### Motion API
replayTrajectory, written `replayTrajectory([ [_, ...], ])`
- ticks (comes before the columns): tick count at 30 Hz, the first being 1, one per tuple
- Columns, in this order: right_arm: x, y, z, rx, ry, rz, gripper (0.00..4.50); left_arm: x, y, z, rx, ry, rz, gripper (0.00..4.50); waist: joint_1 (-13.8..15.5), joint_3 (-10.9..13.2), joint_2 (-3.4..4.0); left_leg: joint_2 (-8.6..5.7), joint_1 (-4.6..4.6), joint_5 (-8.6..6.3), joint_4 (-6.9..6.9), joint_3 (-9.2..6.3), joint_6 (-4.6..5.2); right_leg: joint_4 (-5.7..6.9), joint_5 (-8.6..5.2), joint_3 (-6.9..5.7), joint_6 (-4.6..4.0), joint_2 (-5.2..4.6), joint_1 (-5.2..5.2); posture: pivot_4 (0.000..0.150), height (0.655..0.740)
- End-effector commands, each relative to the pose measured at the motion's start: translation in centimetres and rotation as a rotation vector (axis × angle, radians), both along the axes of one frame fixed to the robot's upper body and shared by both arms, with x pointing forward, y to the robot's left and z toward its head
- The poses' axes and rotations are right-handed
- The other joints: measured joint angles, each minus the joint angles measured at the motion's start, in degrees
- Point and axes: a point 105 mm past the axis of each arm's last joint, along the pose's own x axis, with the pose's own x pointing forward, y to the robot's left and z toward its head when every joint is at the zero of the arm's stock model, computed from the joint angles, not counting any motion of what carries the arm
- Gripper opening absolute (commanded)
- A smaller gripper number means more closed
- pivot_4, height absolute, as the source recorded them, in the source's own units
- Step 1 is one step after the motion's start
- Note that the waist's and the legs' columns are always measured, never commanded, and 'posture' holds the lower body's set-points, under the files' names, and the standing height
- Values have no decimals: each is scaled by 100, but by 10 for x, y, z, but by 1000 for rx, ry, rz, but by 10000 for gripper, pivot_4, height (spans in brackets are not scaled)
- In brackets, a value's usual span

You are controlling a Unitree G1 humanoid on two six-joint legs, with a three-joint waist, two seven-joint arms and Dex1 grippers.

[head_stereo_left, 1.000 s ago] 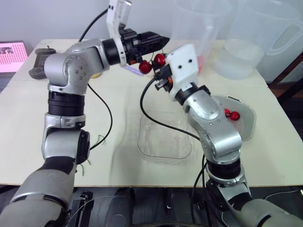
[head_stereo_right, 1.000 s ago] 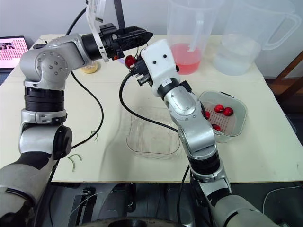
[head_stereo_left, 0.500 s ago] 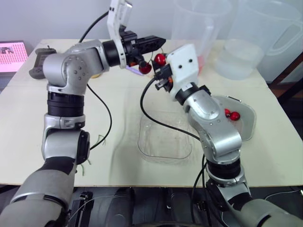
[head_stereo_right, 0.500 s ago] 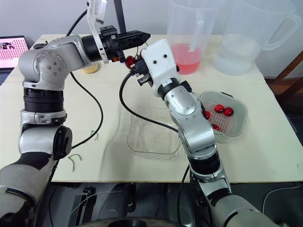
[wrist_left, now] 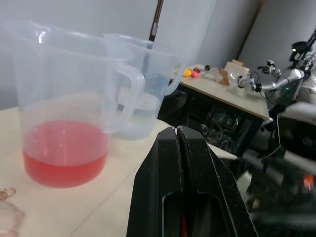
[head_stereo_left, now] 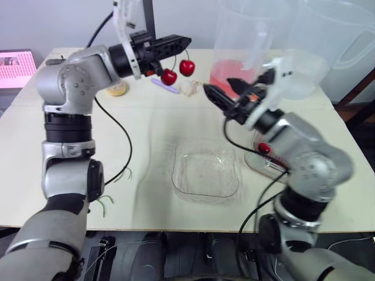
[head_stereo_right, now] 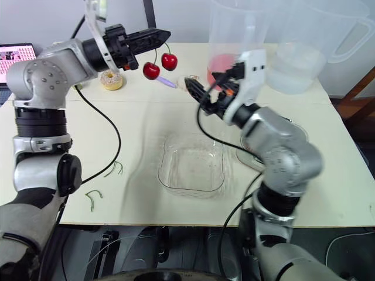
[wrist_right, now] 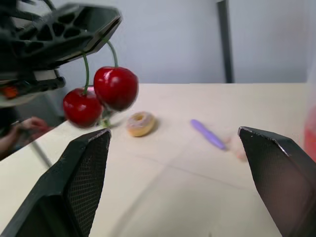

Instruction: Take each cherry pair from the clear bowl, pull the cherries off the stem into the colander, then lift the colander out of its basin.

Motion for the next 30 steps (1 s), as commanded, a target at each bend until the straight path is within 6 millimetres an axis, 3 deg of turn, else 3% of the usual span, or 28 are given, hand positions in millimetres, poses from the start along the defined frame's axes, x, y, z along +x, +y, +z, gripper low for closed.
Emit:
replayTrajectory([
  [1, -19, 2, 12, 13, -117, 132, 43970, -22, -6, -6, 52, -59, -138, 0, -7, -1, -2, 0, 3, 0, -3, 1, 0, -1, -11, 0, -19, 0, 1, 1500, 7321],
  [4, -37, 6, 0, 13, -4, 360, 43970, -37, -10, -14, 64, -54, -237, 0, -27, 1, 1, 3, 8, 0, -4, -4, 0, 4, -11, 0, -19, 7, 3, 1500, 7321],
  [7, -45, 9, 2, 29, 24, 455, 43970, -50, -13, -18, 74, -48, -303, 0, -25, 1, 1, 4, 6, 0, 2, -4, 0, 5, -10, 2, -20, 7, 3, 1500, 7321],
  [25, -43, 45, 3, 111, 70, 530, 43970, -69, -20, -20, 78, -44, -371, 0, -13, 1, 1, 3, 6, 0, 4, -5, 0, 4, -11, 1, -19, 6, 4, 1500, 7321],
  [28, -42, 48, 3, 125, 78, 532, 35770, -69, -22, -19, 76, -46, -372, 0, -12, 1, 1, 3, 5, 0, 4, -5, 0, 3, -11, 1, -19, 6, 4, 1500, 7321],
  [30, -42, 50, 3, 126, 78, 534, 26122, -69, -22, -19, 75, -47, -373, 0, -12, 1, 1, 3, 5, 0, 4, -5, 0, 4, -11, 1, -19, 6, 4, 1500, 7321],
])
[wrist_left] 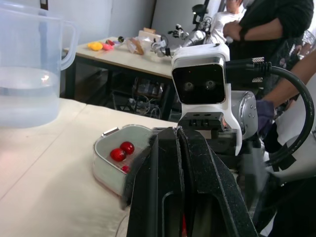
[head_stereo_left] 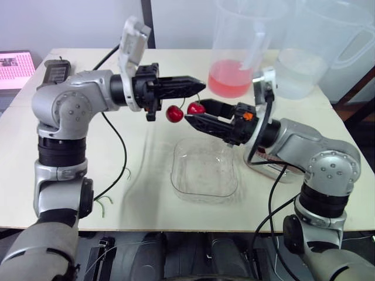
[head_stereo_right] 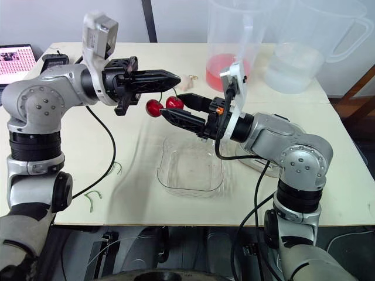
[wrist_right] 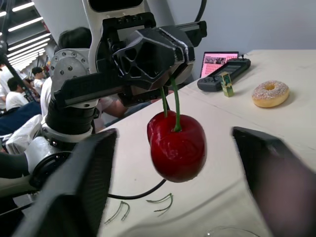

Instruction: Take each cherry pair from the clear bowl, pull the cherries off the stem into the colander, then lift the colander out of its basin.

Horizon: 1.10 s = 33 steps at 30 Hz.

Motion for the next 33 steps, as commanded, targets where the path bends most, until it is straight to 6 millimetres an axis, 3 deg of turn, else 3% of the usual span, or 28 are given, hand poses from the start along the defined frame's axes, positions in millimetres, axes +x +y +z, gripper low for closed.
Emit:
replayTrajectory([
  [1, -5, 4, 12, 27, -44, 20, 20837, -8, -1, 11, -18, -47, -24, 0, 0, 0, 0, 0, 0, 0, 0, 0, 0, 0, 0, 0, 0, 0, 0, 1500, 7321],
  [2, -5, 4, 12, 27, -44, 19, 16764, -8, -1, 11, -18, -47, -24, 0, 0, 0, 0, 0, 0, 0, 0, 0, 0, 0, 0, 0, 0, 0, 0, 1500, 7321],
  [17, -4, 2, 12, 17, -31, 14, 16764, -9, -2, 10, -23, -52, -12, 0, 0, 0, 0, 0, 0, 0, 0, 0, 0, -1, 0, 0, 0, 0, 0, 1500, 7321],
  [21, -3, 1, 12, 15, -31, 9, 7527, -10, -2, 9, -24, -51, -11, 0, 2, 0, 0, 0, 0, 0, 0, 0, 0, -1, 0, 0, -1, 0, 0, 1500, 7321],
  [33, -9, -2, 0, -106, -10, 49, 7527, -12, -4, 5, -2, -64, -22, 0, 4, 0, 0, 0, -1, 0, 0, 0, 0, -2, 0, 0, -1, 0, 0, 1500, 7321],
])
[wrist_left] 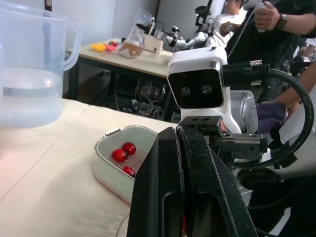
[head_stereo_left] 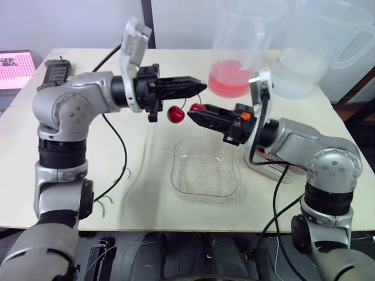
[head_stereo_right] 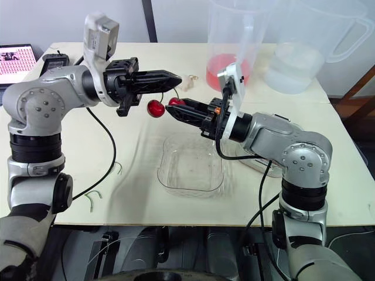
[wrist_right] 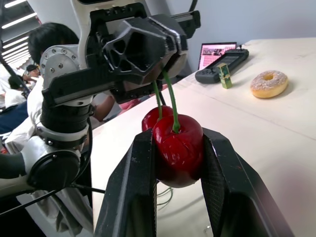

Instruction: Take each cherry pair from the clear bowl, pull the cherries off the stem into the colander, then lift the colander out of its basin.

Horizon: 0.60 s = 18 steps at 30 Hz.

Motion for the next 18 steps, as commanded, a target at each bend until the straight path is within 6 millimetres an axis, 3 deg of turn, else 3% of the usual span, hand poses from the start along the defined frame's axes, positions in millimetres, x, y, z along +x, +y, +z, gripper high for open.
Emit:
replayTrajectory([
  [1, -9, -3, 5, -67, -42, 42, 7527, -9, -2, 6, 3, -57, -29, 0, 1, 0, 0, 0, 0, 0, 0, 0, 0, -1, 0, 0, 0, 0, 0, 1500, 7321],
  [18, -18, -15, -21, -177, 16, 72, 7527, -7, 0, 7, -12, -53, -21, 0, 13, 0, -1, 0, -2, 0, 2, 0, 0, -5, -2, 0, -3, 0, 1, 1500, 7321],
])
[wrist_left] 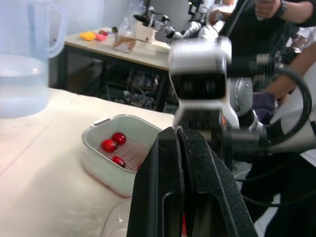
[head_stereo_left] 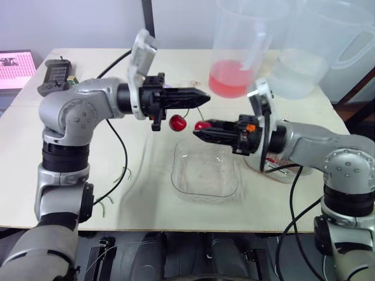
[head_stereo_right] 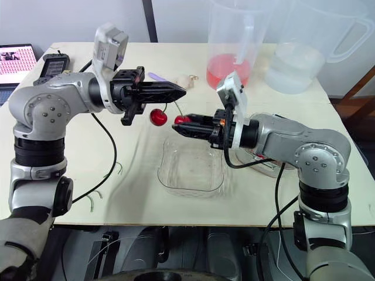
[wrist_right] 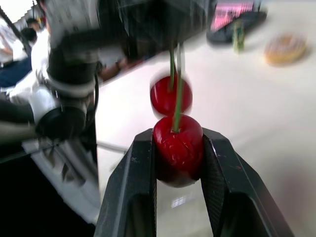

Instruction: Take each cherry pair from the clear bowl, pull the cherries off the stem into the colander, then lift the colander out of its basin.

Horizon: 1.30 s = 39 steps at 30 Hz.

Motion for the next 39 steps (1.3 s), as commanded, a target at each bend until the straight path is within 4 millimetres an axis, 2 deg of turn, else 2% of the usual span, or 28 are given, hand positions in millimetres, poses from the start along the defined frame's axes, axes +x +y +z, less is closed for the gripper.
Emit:
replayTrajectory([
  [1, -5, -2, 5, -7, -38, 17, 7527, -5, 3, 15, -36, -62, -9, 0, 1, 0, 0, 0, 0, 0, 0, 1, 0, 0, 0, 0, 0, 0, 0, 1500, 7321],
  [6, -4, -4, 8, -12, -39, 15, 7527, -5, 2, 16, -38, -64, -9, 0, -4, 0, 0, 0, 0, 0, 1, 0, 0, 0, 0, 1, 0, 0, 0, 1500, 7321],
  [11, -3, -12, 22, -10, -78, -6, 7527, -5, 3, 16, -39, -63, -4, 0, 2, 0, 0, 0, 0, 0, 2, 0, 0, 0, 0, 1, 0, 0, 0, 1500, 7321],
  [13, 6, -36, 35, -34, -129, -101, 7527, -5, 4, 16, -42, -63, 6, 0, 27, 1, -1, -1, -1, 0, 2, 0, 0, -1, 0, 1, 0, 0, 1, 1500, 7321],
  [15, 16, -70, 40, -119, -170, -231, 7527, -6, 6, 15, -50, -60, 14, 0, 43, 2, -2, -3, -4, 0, 4, 1, 0, -6, -1, 0, 0, -5, 2, 1500, 7321],
  [17, 22, -95, 31, -247, -181, -316, 7527, -7, 6, 14, -56, -56, 21, 0, 40, 1, -2, -8, -6, 0, 5, 6, 0, -19, -2, 0, 1, -13, 7, 1500, 7321],
  [22, 33, -147, -12, -549, -175, -421, 7527, -7, 4, 11, -71, -49, 28, 0, 4, 0, -3, -7, -1, -2, 1, 8, 2, -37, -1, 0, 2, -12, 17, 1500, 7321],
  [24, 33, -158, -31, -637, -152, -424, 7527, -6, 3, 11, -75, -50, 29, 0, -10, 1, -3, -7, 2, -2, 4, 11, 2, -31, -1, 1, 2, -12, 16, 1500, 7321],
  [28, 32, -166, -46, -713, -138, -409, 7527, -5, 2, 13, -82, -52, 33, 0, -12, 1, -1, -6, 6, -2, 5, 9, 2, -20, -2, 2, 2, -7, 14, 1500, 7321],
  [30, 33, -168, -45, -710, -137, -420, 17418, -5, 1, 13, -86, -53, 34, 0, -2, 1, -1, -6, 5, -2, 5, 9, 2, -19, -2, 2, 3, -7, 14, 1500, 7321],
  [31, 33, -170, -43, -710, -141, -425, 20334, -5, 1, 13, -87, -52, 33, 0, 6, 1, -1, -6, 5, -2, 5, 9, 2, -20, -2, 2, 3, -8, 15, 1500, 7321],
  [36, 31, -168, -17, -660, -184, -419, 44767, -6, -2, 14, -90, -55, 23, 0, 15, 1, -1, -6, 4, -1, 6, 9, 2, -20, -2, 2, 3, -8, 15, 1500, 7321],
  [37, 28, -164, -13, -642, -200, -398, 44767, -7, -2, 14, -90, -59, 18, 0, 16, 1, -1, -6, 4, -1, 6, 9, 2, -20, -2, 2, 3, -8, 15, 1500, 7321],
  [39, 23, -143, -1, -530, -236, -327, 44767, -7, -2, 16, -97, -60, 15, 0, 10, 1, -2, -6, 4, -1, 6, 8, 2, -20, -2, 2, 3, -8, 15, 1500, 7321],
])
